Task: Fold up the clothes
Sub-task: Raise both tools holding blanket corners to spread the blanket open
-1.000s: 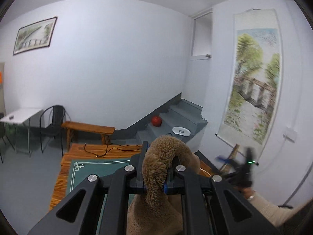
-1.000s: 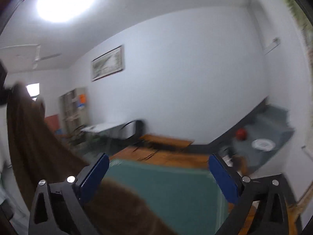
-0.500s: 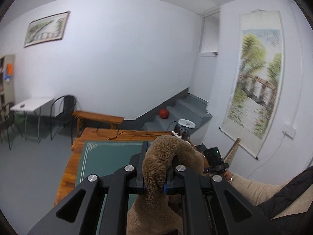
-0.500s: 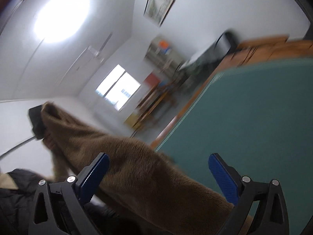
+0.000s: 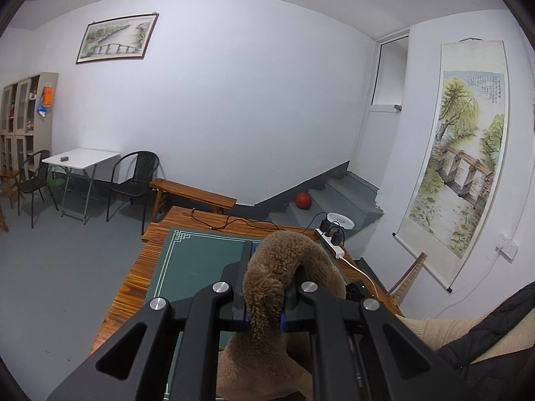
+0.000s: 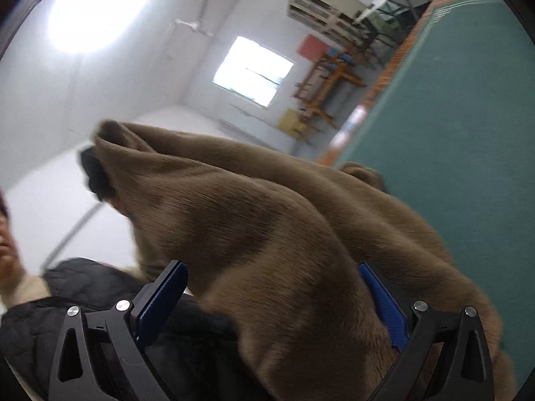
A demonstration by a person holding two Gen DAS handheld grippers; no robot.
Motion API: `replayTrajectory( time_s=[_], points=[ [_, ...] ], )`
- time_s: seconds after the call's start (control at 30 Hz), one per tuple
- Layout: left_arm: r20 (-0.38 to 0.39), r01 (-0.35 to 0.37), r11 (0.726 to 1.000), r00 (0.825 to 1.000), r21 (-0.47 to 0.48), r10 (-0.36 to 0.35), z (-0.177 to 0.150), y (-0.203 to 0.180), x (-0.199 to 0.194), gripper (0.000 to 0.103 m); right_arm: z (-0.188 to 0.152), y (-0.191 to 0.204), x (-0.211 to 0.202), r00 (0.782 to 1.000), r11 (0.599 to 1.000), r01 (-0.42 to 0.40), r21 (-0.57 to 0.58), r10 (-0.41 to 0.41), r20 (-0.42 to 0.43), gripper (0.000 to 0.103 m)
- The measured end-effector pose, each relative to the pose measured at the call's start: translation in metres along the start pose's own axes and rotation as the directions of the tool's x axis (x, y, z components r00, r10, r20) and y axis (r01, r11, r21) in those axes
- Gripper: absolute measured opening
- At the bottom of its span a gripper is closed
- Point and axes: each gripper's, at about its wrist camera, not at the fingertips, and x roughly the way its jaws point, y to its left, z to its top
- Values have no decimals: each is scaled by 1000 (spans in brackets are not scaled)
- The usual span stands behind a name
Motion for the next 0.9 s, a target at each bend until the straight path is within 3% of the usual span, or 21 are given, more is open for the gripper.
replayTrajectory(
  time_s=[0.07,0.13,0.2,0.3,0.37,0.43,0.47,0.53,0.57,0.63,0.7,0.8,0.9],
  points=[
    [8,1,1000,1000,-8,-1,1,4,-2,13,-2,0,3,998,998,-61,0,61,28,103],
    [12,0,1000,1000,-25,0,1,8,-1,13,-7,-2,11,999,1000,-28,13,28,25,90],
    [8,-2,999,1000,-38,2,1,12,2,13,-19,-1,18,999,998,51,24,-51,5,33],
    [0,-18,999,1000,-47,18,1,15,8,13,-21,1,28,987,986,162,27,-162,8,19],
    [-1,-26,998,1000,-54,26,3,17,12,13,-24,14,30,969,969,246,-7,-246,31,16],
    [9,-26,998,1000,-63,27,6,18,14,13,-19,40,28,915,914,399,-73,-392,95,14],
    [18,-23,997,1000,-68,24,9,18,15,13,-14,60,21,866,865,492,-100,-475,157,13],
    [41,-10,998,999,-69,13,17,16,18,13,-4,101,4,733,733,667,-130,-615,291,13],
    [55,1,998,998,-67,2,22,13,20,13,1,128,-8,624,627,767,-136,-680,386,13],
    [81,23,998,997,-55,-18,30,5,24,13,7,178,-23,382,394,913,-105,-737,558,13],
    [109,45,998,993,-36,-40,39,-4,27,13,9,229,-37,166,208,978,-28,-688,707,13],
    [165,84,996,983,10,-85,58,-22,26,13,5,293,-48,-103,13,991,130,-531,841,13],
    [222,90,994,970,66,-103,76,-40,19,13,-2,340,-38,-298,-151,954,261,-341,892,13]
  ],
)
